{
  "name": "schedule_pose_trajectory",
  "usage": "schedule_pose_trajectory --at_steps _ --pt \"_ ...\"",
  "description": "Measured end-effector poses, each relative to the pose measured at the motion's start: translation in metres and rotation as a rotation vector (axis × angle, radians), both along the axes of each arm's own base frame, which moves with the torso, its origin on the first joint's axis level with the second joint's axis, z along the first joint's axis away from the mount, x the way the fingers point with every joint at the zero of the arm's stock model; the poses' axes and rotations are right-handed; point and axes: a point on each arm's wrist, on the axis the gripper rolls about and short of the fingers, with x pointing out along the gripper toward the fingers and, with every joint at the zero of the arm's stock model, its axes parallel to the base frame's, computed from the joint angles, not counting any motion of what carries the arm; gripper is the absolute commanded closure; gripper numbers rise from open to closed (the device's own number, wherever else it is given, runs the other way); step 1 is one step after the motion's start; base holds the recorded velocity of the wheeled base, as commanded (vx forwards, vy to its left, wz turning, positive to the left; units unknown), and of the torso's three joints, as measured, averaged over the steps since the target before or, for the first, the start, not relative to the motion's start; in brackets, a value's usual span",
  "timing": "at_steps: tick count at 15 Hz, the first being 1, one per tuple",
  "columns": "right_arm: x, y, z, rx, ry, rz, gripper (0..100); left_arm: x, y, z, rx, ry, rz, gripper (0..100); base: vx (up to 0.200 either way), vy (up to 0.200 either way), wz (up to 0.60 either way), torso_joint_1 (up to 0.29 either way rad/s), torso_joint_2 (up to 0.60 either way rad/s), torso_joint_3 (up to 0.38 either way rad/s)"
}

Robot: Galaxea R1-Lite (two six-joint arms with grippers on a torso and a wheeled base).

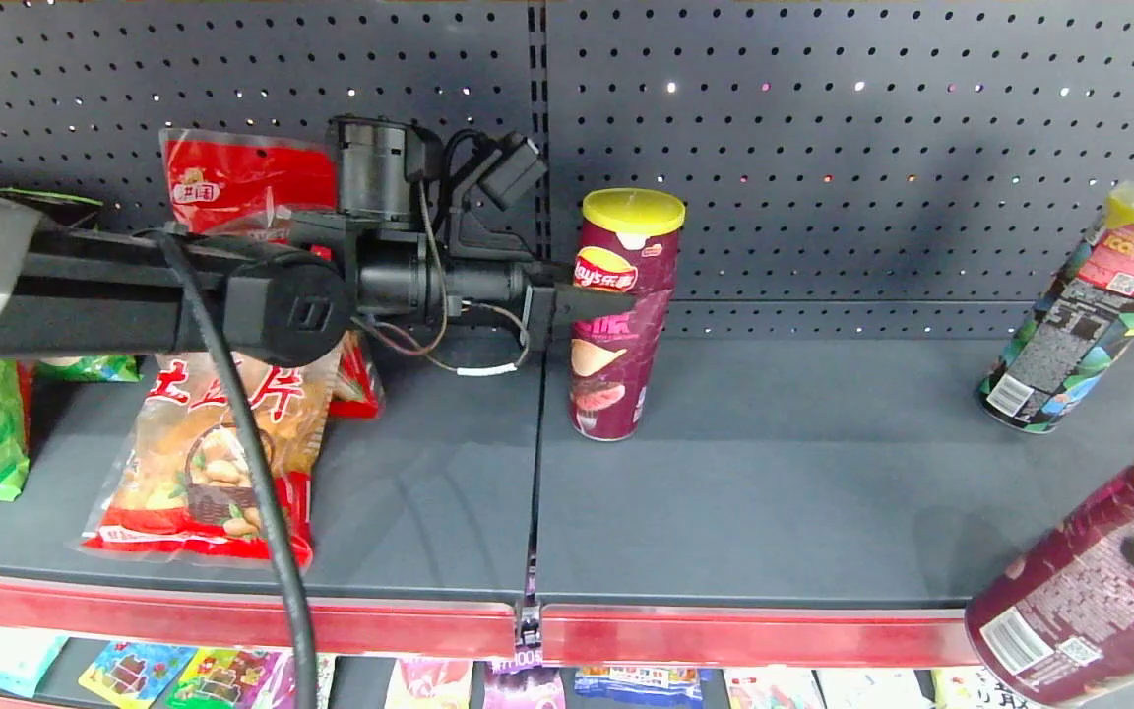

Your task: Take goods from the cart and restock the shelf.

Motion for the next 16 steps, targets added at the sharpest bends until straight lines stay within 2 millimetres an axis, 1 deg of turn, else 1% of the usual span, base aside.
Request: schedule_pose_trajectory --at_steps 3,5,8,12,14,16 --pt "0.0 0.0 0.0 0.0 -0.001 -0.001 100 -0.028 0.001 0.003 -0.004 -0.022 -0.002 100 0.0 0.0 0.0 0.0 0.0 0.0" --pt "0.0 0.0 0.001 0.001 -0.004 -0.002 100 -0.041 0.004 0.004 -0.014 -0.049 0.02 100 0.0 0.0 0.0 0.0 0.0 0.0" --pt "0.0 0.0 0.002 0.0 -0.007 -0.008 100 -0.061 0.007 0.005 -0.018 -0.022 0.065 100 0.0 0.0 0.0 0.0 0.0 0.0" --pt "-0.001 -0.001 0.001 0.0 -0.008 -0.01 100 -0.083 0.006 0.009 -0.051 -0.04 0.214 100 0.0 0.0 0.0 0.0 0.0 0.0" --pt "-0.002 -0.001 0.001 0.001 -0.01 -0.01 100 -0.093 0.0 0.008 -0.092 -0.028 0.284 100 0.0 0.0 0.0 0.0 0.0 0.0" --pt "-0.002 -0.001 0.001 0.001 -0.011 -0.01 100 -0.107 -0.013 0.006 -0.146 -0.01 0.334 100 0.0 0.0 0.0 0.0 0.0 0.0"
